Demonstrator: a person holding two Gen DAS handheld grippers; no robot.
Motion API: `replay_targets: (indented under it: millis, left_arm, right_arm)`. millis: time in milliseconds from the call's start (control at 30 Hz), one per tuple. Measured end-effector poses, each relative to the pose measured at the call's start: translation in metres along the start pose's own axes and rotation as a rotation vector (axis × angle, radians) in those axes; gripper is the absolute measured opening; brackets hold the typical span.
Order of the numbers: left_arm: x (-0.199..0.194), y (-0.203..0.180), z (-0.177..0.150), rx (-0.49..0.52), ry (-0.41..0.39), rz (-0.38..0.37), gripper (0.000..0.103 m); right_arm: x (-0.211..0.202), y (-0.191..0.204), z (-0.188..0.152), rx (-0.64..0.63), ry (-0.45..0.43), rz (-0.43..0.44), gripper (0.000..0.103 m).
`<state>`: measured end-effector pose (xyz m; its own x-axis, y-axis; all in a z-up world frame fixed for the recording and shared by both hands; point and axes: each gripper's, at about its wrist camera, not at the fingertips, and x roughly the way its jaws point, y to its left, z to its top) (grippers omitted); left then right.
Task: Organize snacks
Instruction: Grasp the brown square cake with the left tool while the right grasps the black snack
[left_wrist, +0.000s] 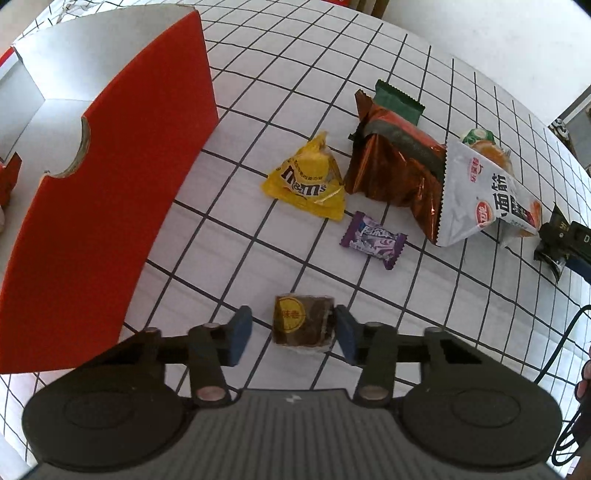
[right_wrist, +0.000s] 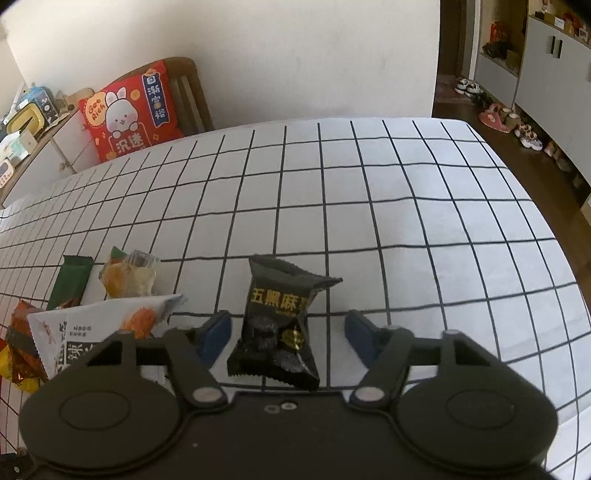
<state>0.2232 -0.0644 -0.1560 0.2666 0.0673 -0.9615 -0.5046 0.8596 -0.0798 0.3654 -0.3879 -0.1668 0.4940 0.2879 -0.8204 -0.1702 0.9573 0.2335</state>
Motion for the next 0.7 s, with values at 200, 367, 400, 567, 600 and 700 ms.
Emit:
replay_targets:
  millis: [200,367,400,567,600,700]
  left_arm:
    - [0.001,-0.002,-0.002,0.012,-0.003,0.006,0.034]
    - [0.0,0.001,-0.003,0.005,-0.002,0.001,0.033]
    - [0.0,0.001,-0.003,0.004,-0.001,-0.003,0.033]
    - [-0.002,0.005,-0.006,0.003,0.003,-0.024,0.033]
    - [-0.003,0.005,-0.007,0.004,0.003,-0.028,0.033]
    - [-0.007,0.006,-0.011,0.016,-0.003,-0.033,0.033]
  right_arm:
    - [-0.002,0.0,-0.001,-0.005,-0.011,0.017,0.038]
    - [-0.007,-0.001,-0.004,-0.025,-0.018,0.0,0.033]
    - [-0.009,-0.002,-0.005,-0.022,-0.016,0.0,0.032]
    - [-0.025,-0.008,-0.013,-0.016,-0.002,0.009,0.032]
    - [-0.029,-0.009,-0.015,-0.017,0.002,0.01,0.032]
    - [-0.043,-0.011,-0.022,-0.021,0.01,0.03,0.032]
